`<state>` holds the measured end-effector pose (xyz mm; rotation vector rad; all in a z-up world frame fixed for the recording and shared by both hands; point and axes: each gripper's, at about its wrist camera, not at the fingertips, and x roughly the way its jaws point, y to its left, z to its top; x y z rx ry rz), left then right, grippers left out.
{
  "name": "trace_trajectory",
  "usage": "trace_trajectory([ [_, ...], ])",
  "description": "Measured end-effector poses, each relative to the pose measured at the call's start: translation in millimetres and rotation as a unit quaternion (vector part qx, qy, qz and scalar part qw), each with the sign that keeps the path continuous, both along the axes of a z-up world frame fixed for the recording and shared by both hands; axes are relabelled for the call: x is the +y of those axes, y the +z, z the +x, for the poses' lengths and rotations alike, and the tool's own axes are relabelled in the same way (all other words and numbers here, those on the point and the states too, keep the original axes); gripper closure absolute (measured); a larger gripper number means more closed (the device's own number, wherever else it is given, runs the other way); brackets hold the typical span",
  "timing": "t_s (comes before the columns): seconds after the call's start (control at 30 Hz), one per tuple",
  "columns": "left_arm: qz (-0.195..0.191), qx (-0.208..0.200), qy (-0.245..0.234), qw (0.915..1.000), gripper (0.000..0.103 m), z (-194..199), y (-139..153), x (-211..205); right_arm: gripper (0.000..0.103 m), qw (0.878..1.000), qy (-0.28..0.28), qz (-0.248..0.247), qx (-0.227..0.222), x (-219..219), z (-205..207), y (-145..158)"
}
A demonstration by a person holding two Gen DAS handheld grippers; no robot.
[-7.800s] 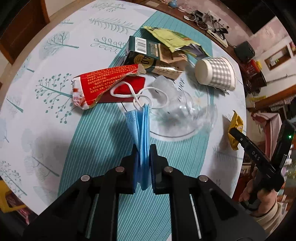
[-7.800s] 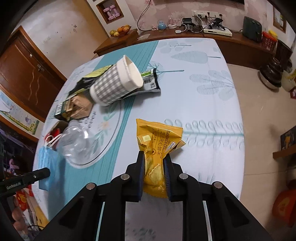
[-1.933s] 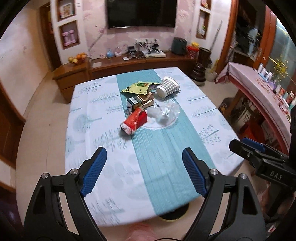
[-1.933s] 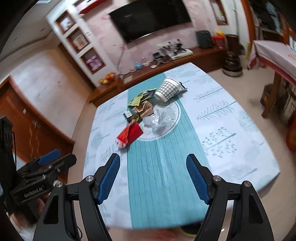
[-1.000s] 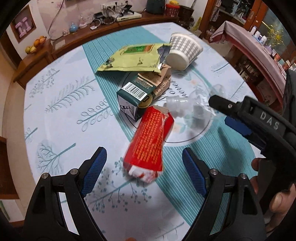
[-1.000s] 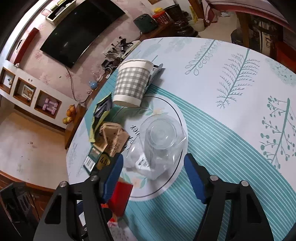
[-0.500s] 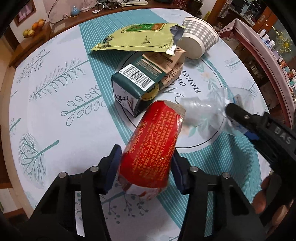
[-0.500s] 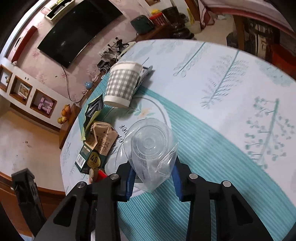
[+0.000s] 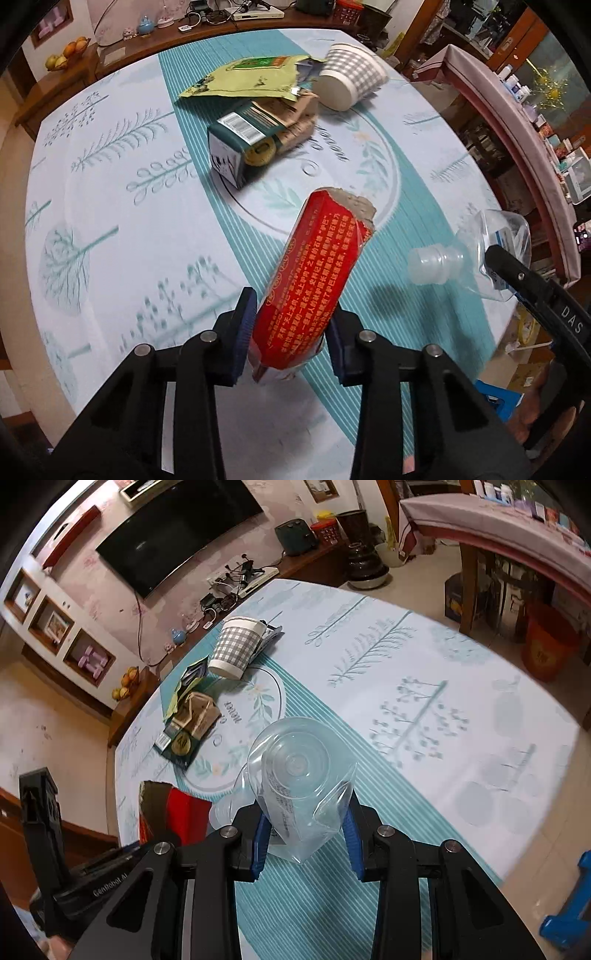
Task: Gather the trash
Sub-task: 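Carry both items to the black bin and open both tools to drop them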
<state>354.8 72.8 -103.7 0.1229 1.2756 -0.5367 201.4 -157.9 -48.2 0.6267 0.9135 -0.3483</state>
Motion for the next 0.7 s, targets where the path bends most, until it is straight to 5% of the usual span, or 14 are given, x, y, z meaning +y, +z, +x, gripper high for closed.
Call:
trace_trajectory([
  [0.7,-0.049,-0.049,0.008,0.9975,0.071,-168.3,90.7,-50.6,0.069,0.987,0.143,-0.055,-0.039,-52.7,-172.5,71.7],
])
